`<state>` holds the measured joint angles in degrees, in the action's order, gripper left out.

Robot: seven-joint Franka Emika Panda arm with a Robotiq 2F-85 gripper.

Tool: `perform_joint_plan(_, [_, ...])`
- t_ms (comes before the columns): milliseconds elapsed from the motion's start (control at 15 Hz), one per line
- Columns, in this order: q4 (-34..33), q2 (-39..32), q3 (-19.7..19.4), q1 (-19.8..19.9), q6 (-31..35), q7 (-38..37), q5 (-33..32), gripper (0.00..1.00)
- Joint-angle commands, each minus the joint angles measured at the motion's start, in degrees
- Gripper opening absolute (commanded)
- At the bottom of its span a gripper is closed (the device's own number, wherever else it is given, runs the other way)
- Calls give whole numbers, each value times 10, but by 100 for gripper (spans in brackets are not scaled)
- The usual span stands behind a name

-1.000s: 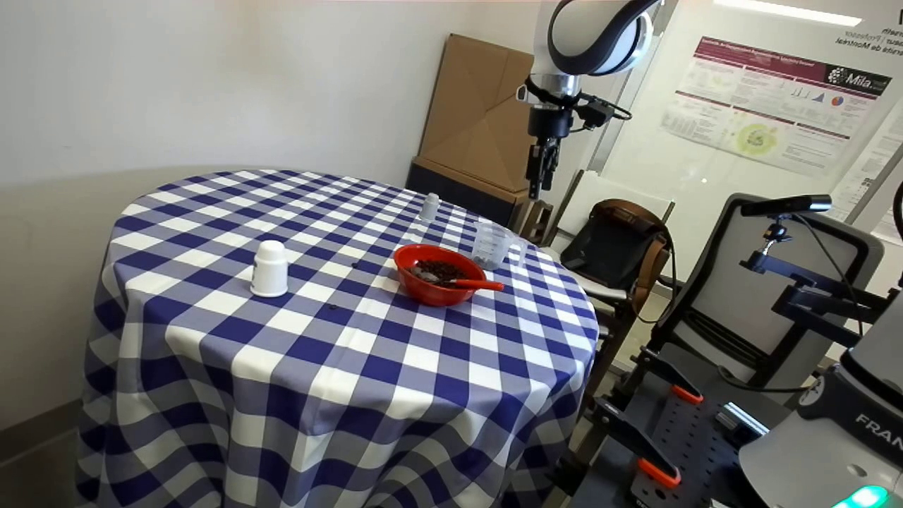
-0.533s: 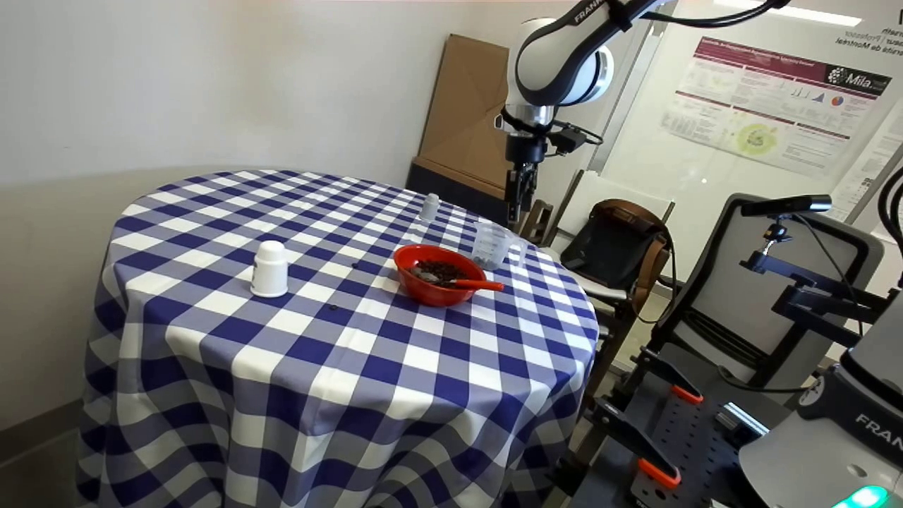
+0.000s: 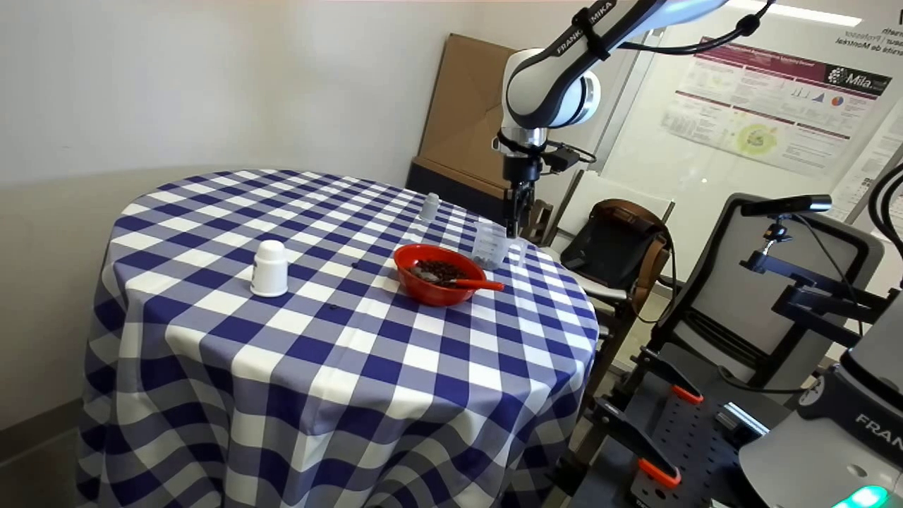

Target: Pour the contents in the clear jug into the red bowl

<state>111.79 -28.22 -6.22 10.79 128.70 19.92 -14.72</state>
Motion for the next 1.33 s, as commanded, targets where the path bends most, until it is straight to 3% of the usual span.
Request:
perform_joint_plan(0, [-27,-28,7,12,-13,24,13,100])
perform_joint_plan(333, [-37,-49,12,12,-16,27,11,100])
perform_joint_plan(400, [-39,-52,13,12,-15,27,10,75])
perform_joint_plan(467, [-41,-54,12,11,-15,26,7,74])
perform_joint_plan(600, [-44,-57,13,11,-16,25,7,61])
perform_joint_plan(1000, [-50,-55,12,12,-20,29,6,13])
perform_joint_plan(1067, [-50,-54,12,12,-21,31,5,8])
perform_joint_plan(1200, [-51,-52,12,12,-21,32,5,11])
perform_joint_plan(1267, [-53,-52,11,12,-22,34,4,8])
